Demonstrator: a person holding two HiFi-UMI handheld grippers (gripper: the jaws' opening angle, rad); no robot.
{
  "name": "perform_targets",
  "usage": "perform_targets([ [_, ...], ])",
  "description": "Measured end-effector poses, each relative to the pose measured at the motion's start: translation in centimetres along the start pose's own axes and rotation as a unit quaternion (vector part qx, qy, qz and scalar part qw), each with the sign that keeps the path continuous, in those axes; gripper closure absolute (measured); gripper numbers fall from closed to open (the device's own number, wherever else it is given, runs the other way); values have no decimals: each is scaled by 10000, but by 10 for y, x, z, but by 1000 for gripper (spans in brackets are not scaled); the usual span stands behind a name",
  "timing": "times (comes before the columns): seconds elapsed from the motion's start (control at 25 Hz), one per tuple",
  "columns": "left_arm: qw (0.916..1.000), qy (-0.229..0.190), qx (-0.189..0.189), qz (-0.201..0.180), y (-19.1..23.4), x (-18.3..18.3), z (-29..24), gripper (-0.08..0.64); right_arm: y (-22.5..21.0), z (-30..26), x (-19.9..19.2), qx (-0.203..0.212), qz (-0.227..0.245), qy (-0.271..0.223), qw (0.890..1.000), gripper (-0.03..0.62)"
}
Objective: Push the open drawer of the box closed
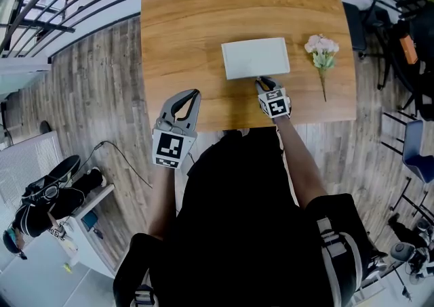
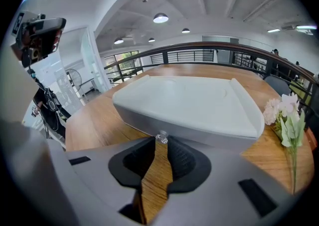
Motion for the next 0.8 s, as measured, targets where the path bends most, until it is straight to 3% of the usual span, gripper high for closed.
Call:
perform_targets([
  [0.36, 9998, -116, -126, -139, -9, -1, 10, 535, 5, 19, -14, -164, -133, -86, 9997, 500],
  [0.64, 9988, -239, -316, -289, -19, -4, 16, 535, 11, 38, -28, -370, -263, -261, 9986, 575],
  [0.8, 9982, -317, -399, -305, -26, -9, 19, 535, 15, 50, -39, -476, -305, -372, 9977, 577],
])
Point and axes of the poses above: the fingertips, and each gripper's own axes: z backward along the fingers, y to its left, x out of its top, the point moved 4 cm from there along z, backward along the fingers, and after that the axes turned 12 degrees about y, right-handed, at the moved point
